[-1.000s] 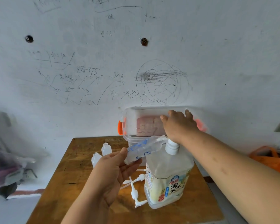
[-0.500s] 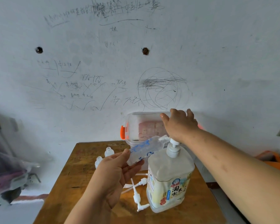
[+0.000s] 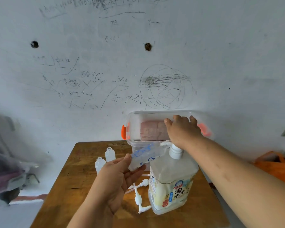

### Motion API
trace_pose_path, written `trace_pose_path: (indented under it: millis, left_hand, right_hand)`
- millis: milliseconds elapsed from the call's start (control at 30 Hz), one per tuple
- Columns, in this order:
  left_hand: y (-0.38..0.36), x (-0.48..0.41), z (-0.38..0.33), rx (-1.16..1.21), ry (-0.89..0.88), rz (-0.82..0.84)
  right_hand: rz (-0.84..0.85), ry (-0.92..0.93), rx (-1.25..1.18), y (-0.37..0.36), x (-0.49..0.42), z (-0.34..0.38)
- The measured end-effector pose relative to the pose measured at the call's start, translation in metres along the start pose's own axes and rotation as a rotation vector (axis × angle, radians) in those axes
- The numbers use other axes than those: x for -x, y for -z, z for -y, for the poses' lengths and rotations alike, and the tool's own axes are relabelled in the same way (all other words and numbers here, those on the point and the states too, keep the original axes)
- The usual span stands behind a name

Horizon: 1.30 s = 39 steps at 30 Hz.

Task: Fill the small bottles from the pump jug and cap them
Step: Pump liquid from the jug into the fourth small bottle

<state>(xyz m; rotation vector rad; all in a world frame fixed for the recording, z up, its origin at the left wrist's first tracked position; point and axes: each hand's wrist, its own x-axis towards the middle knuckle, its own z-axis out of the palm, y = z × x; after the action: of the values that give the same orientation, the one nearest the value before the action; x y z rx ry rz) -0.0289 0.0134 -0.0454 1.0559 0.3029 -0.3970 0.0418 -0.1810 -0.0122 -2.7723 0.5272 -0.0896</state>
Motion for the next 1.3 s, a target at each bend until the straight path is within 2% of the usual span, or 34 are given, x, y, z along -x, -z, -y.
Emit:
trace_pose_path:
  millis: [300,533,800,933,1167,1300]
  left_hand:
    - [-0.004,0.009,-0.006,-0.003,-0.042,0.005]
    - [-0.001,0.0,-0.005,0.024,-0.03,0.025]
    - [-0.002,-0.008,0.0,0.03,0.01,-0.002]
    - [-0.003,-0.003,0.002,0.034,0.006,-0.016]
    - [-0.006,0.005,-0.005,0.034,-0.028,-0.007]
    - [-0.005,0.003,-0.007,0.036,-0.039,-0.004]
  right_hand:
    - [-0.067,0.063,0.005,0.021,0.002,0.004]
    - [-0.012,0.051,0.065,0.008,-0.015,0.001]
    - [-0.02,-0.017,-0.022,-0.002,-0.006,-0.004]
    - [-0.038,0.047,0.001,-0.009,-0.009,-0.005]
    - [-0.064,0.053,-0.1,0.015,-0.007,0.0]
    - [0.008,0.055,-0.004,0.01,-0.012,0.0]
